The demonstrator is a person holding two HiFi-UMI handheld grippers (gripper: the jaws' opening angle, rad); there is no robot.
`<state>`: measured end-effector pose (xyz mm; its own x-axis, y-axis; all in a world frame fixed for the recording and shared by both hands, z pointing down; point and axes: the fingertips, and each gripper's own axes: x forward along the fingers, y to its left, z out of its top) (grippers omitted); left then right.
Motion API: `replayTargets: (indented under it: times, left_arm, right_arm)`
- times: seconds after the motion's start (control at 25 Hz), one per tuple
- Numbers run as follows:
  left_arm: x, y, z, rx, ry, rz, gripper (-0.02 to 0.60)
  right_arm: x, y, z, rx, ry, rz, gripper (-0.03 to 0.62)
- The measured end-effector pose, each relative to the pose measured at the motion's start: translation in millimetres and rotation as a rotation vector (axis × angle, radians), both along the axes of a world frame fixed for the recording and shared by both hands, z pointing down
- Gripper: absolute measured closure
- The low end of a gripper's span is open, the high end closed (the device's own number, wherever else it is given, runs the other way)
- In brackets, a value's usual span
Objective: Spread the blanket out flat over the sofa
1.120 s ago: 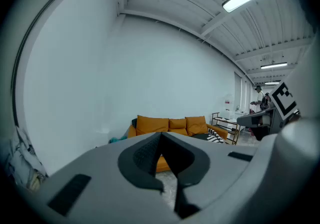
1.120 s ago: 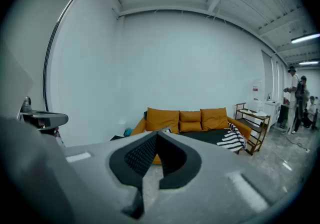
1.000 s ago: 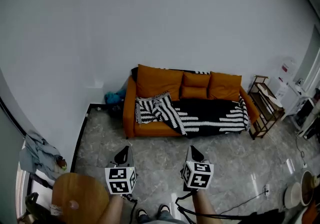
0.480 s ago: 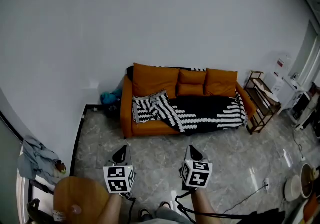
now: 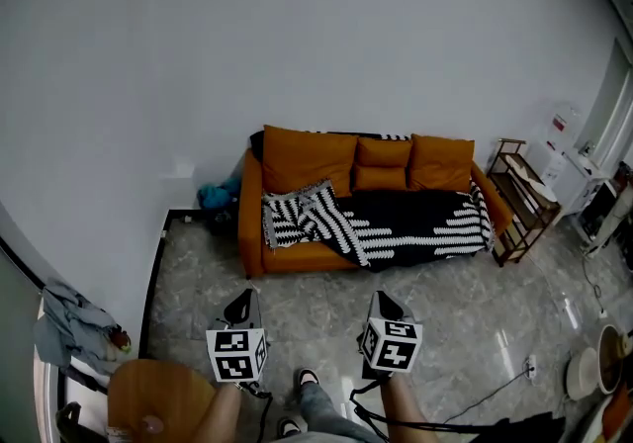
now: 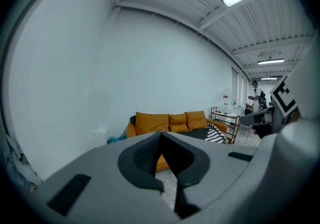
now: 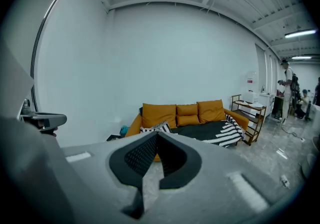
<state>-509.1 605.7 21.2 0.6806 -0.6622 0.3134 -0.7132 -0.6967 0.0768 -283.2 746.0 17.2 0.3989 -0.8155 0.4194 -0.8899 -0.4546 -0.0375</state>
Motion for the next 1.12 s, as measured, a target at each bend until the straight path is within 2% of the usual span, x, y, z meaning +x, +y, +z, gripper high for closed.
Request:
replayTargets:
  times: [0.6, 1.12]
  left_arm:
    - [79, -98, -19, 0.021, -0.007, -0.057, 0.577]
    - [146, -165, -12, 0.007, -0.032, -0.099, 0.577]
  right_arm:
    - [97, -105, -21, 0.029, 0.005, -0.041, 0.589]
    - [178, -178, -11, 0.024, -0.024, -0.075, 0.589]
